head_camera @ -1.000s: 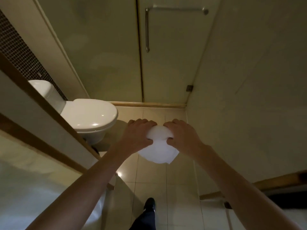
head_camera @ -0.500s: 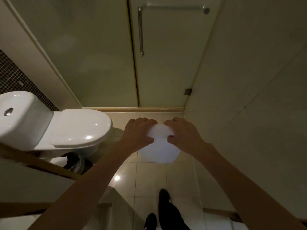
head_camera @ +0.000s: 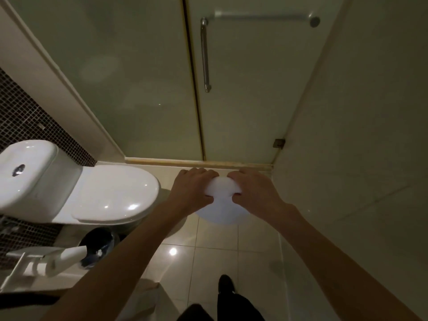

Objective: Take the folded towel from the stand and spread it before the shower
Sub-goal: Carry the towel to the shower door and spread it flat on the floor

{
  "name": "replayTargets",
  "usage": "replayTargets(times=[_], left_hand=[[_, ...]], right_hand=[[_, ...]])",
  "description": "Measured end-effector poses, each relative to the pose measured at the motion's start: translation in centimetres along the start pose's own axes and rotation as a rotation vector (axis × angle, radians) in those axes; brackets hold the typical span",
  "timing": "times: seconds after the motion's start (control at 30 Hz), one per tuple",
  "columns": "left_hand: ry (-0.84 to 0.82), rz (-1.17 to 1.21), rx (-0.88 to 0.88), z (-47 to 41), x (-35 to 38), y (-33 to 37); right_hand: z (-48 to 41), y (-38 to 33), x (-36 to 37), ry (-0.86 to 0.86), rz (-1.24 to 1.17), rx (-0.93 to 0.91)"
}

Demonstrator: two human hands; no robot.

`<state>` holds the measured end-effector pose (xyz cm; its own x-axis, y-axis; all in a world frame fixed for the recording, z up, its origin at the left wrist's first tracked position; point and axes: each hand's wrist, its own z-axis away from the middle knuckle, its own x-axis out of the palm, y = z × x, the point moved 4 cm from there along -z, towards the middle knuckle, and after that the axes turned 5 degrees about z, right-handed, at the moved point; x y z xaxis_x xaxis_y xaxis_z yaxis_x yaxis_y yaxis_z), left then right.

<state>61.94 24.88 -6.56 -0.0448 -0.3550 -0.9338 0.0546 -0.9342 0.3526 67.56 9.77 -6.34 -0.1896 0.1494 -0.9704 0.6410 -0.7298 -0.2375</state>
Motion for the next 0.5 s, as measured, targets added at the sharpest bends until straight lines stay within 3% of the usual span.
replayTargets(times=[0.5], left_hand=[[0.030,0.009,-0.039,-11.0,-1.6,-5.7]], right_hand=[[-13.0,3.1,-0.2,-0.028,-0.020,-0.046]])
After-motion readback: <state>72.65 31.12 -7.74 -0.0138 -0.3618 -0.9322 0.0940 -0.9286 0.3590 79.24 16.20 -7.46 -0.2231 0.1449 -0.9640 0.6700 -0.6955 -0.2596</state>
